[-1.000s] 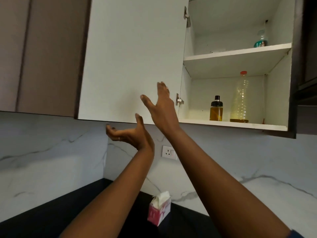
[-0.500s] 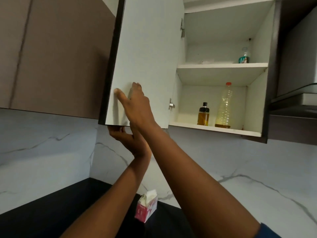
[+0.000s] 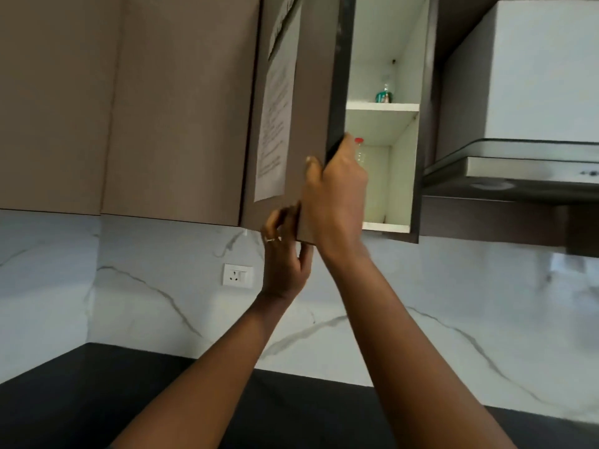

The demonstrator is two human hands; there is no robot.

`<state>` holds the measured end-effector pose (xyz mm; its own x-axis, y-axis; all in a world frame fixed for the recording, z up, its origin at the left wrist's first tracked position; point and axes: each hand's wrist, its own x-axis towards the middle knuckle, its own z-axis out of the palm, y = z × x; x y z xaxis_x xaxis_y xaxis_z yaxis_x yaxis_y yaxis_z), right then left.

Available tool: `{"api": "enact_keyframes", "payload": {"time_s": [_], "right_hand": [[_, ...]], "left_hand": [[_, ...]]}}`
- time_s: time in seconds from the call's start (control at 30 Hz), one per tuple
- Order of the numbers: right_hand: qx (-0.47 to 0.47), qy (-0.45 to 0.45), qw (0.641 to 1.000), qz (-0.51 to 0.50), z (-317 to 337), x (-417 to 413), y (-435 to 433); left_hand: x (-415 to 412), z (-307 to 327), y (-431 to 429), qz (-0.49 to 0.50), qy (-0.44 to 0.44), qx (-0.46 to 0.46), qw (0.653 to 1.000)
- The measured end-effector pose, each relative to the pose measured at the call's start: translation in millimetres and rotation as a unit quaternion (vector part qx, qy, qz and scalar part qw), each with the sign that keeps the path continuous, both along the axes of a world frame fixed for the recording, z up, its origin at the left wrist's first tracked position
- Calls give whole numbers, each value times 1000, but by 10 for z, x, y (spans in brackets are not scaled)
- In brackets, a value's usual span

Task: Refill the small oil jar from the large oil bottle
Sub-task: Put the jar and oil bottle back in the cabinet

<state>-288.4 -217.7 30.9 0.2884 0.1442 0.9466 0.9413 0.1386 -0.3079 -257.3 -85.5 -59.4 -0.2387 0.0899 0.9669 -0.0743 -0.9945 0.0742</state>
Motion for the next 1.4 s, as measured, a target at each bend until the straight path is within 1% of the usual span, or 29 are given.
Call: {"api": "enact_keyframes", "payload": {"time_s": [0.07, 0.1, 0.17, 0.23, 0.3, 0.4, 0.47, 0.57, 0.7, 0.8, 0.9, 0.97, 1.0, 1.07, 1.2, 1.4], "right_hand": [[8, 0, 995, -103, 0, 216, 10], [21, -7, 990, -138, -32, 347, 7], [33, -65, 967, -243, -89, 657, 8], [37, -102, 943, -314, -123, 1012, 51], [7, -110, 920, -375, -157, 1397, 74], [-91, -94, 895, -426, -241, 1898, 122], [-114, -97, 890, -431, -310, 2209, 180], [-144, -80, 905, -393, -378, 2606, 310], [-150, -67, 915, -368, -396, 2966, 506], [-175, -45, 922, -342, -401, 3165, 651], [-191, -33, 925, -326, -421, 3331, 794], [-197, -35, 923, -328, -452, 3419, 873], [-200, -37, 923, -327, -467, 3462, 906], [-214, -30, 924, -316, -487, 3529, 966], [-251, -16, 928, -274, -520, 3636, 1052], [-289, 11, 930, -227, -608, 3684, 1164]], "left_hand": [[156, 21, 50, 59, 50, 67, 995], [244, 31, 111, 96, 76, 92, 988], [446, 55, 148, 143, 118, 106, 977], [640, 50, 171, 186, 155, 105, 964], [826, 57, 193, 221, 191, 81, 953], [1140, 92, 298, 299, 240, 63, 921], [1335, 114, 381, 324, 270, 72, 904], [1609, 140, 473, 361, 308, 53, 879], [1873, 152, 504, 386, 328, 30, 862], [2023, 162, 579, 392, 349, 24, 851], [2138, 203, 612, 373, 371, 0, 851], [2209, 199, 633, 330, 395, -24, 857], [2251, 201, 648, 314, 414, -34, 854], [2342, 204, 702, 312, 425, -48, 848], [2403, 252, 735, 302, 468, -73, 827], [2376, 269, 812, 286, 507, -81, 809]]}}
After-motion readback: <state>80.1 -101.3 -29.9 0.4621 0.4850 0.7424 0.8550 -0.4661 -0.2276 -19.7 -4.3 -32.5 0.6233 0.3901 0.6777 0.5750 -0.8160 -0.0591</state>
